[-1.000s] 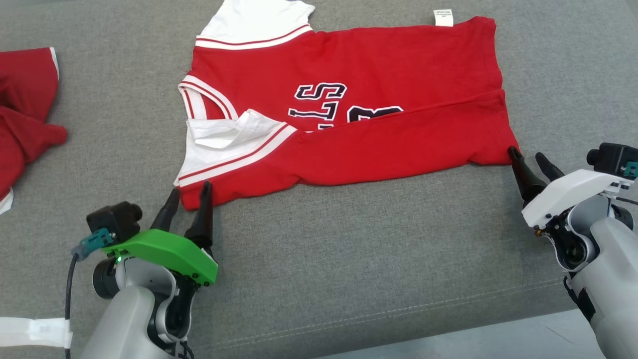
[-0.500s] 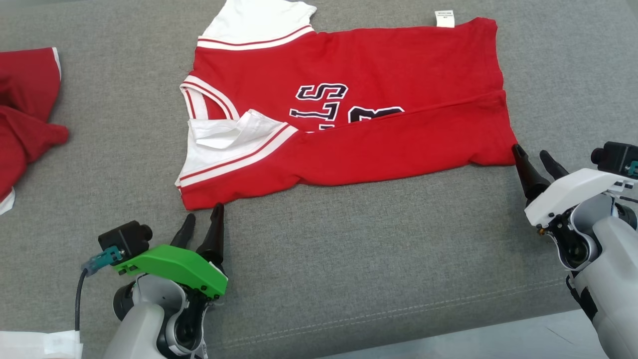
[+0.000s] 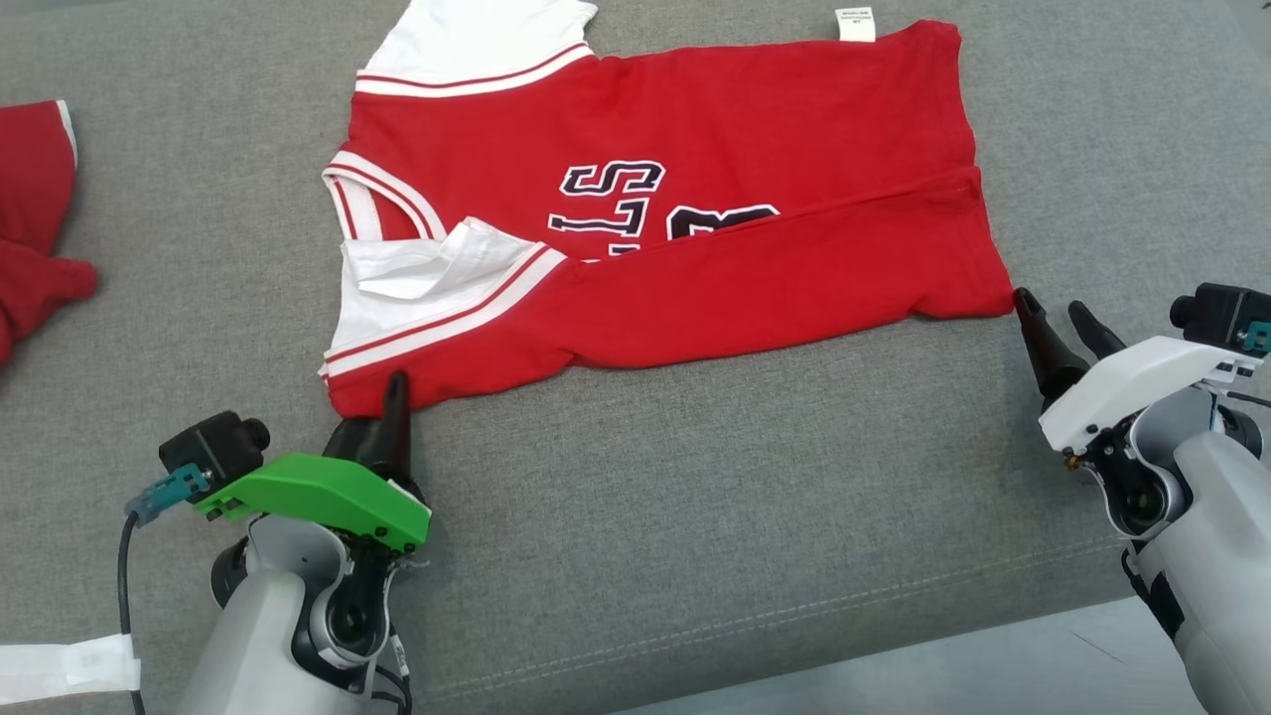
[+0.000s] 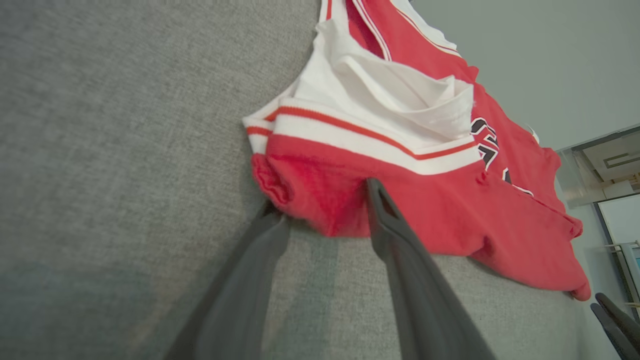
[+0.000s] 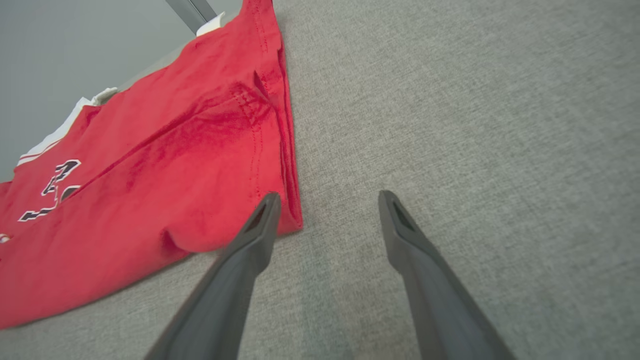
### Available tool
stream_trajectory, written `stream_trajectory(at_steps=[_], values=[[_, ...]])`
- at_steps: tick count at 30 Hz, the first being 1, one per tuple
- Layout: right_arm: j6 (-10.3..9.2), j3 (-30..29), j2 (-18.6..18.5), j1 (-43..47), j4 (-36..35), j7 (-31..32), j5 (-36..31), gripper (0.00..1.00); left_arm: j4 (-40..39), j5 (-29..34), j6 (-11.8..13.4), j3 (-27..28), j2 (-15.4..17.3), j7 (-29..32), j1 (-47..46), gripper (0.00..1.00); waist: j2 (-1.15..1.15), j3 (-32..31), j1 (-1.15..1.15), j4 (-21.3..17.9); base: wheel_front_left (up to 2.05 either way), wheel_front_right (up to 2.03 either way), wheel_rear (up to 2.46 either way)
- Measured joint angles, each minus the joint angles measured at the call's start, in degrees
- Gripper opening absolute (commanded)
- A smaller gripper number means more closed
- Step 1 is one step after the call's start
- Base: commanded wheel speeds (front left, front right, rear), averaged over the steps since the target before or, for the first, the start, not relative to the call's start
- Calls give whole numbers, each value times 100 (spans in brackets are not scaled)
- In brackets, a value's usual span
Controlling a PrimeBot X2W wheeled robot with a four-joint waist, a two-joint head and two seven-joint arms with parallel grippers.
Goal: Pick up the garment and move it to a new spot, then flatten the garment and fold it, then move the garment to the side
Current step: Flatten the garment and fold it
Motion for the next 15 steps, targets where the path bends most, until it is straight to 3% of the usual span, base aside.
stream_trajectory(at_steps=[3,15], values=[[0,2,20,0,63,0,44,100,90,1,34,114,-12,-141,-82,0,0,12,0,-13,0,0,0],[0,-78,189,1,243,1,288,100,114,71,47,-18,-36,-390,-159,0,0,32,0,69,0,0,0]])
